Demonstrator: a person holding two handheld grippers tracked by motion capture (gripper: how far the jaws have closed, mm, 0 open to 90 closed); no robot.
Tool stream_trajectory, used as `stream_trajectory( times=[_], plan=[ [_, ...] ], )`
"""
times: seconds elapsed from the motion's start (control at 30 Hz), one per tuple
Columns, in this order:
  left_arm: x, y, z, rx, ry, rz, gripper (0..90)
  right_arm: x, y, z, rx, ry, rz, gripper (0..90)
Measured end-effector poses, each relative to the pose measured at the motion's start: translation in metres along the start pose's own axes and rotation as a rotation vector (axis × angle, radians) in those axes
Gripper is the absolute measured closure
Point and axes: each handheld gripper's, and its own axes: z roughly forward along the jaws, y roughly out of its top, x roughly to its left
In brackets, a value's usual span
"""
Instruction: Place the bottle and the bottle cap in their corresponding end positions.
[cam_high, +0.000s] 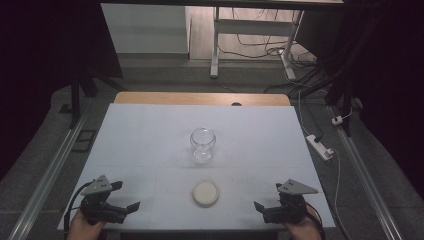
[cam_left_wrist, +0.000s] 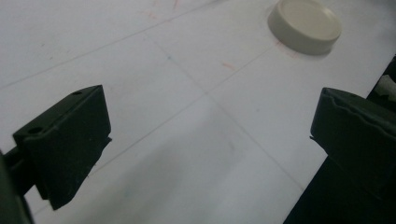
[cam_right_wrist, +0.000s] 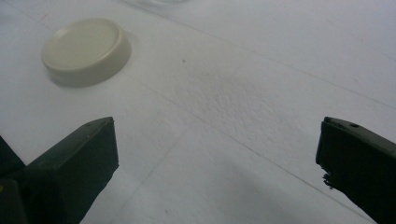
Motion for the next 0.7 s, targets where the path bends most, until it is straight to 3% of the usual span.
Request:
stream_trajectory(
  times=[0.2, 0.47, 0.7],
  plan=[
    [0.004, -0.01, -0.006, 0.018, 0.039, -0.02, 0.0, -0.007, -0.009, -0.009, 0.004, -0.028, 0.029, 0.0],
    [0.002, -0.016, -0.01, 0.054, 0.076, -0.012, 0.0, -0.013, -0.017, -0.017, 0.017, -0.047, 0.066, 0.0],
    [0.003, -0.016, -0.009, 0.072, 0.073, -0.031, 0.0, -0.015, -0.019, -0.018, 0.032, -0.047, 0.081, 0.0]
  ],
)
